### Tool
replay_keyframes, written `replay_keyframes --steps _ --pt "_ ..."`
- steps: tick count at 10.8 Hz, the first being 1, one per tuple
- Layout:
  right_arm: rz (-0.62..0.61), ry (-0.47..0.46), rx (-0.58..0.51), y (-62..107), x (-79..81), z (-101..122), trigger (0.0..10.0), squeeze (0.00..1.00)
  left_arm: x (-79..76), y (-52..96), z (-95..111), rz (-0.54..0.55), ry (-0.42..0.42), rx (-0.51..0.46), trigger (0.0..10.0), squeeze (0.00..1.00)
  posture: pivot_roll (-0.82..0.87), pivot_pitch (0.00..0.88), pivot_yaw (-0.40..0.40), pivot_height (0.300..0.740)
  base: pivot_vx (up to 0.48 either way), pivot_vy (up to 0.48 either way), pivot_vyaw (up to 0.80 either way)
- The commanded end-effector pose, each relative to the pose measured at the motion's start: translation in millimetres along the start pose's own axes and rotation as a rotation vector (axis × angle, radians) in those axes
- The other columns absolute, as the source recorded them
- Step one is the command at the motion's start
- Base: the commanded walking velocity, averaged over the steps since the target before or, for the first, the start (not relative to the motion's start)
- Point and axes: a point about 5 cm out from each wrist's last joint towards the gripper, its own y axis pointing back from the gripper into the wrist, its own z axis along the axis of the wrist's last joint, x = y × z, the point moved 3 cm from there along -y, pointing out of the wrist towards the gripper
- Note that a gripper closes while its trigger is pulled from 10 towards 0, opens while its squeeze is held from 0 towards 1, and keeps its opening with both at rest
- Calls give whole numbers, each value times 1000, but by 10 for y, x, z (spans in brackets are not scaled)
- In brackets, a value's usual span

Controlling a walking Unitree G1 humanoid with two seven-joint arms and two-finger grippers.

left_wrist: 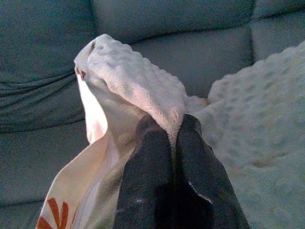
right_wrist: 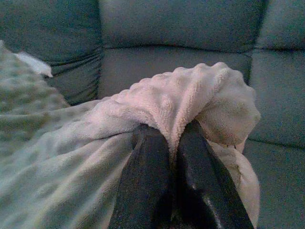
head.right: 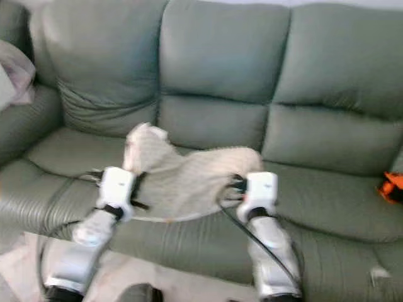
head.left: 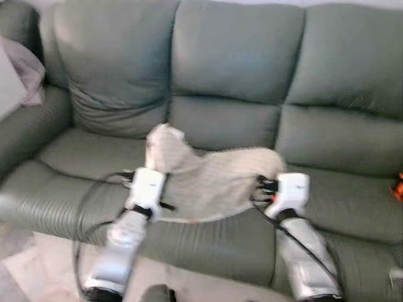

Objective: Move the pillow to the sofa

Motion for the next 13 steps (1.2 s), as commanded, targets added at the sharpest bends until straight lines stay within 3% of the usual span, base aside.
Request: replay_keyframes --steps 1,6,12,13 --pt "-28 -2 -6 -17 -43 32 10000 0 -42 -39 86 -19 -11 -29 10000 0 -30 0 25 740 0 0 0" --pt "-62 -44 15 23 -64 -32 10000 0 78 -100 82 -10 -25 -11 10000 0 -32 0 41 740 0 0 0" --pt "-62 -47 16 11 -57 -29 10000 0 8 -114 102 -31 -7 -19 10000 0 -30 0 40 740 0 476 0" --pt "-63 -45 16 8 -58 -29 10000 0 -18 -110 131 -44 -4 -37 10000 0 -29 0 39 740 0 0 0"
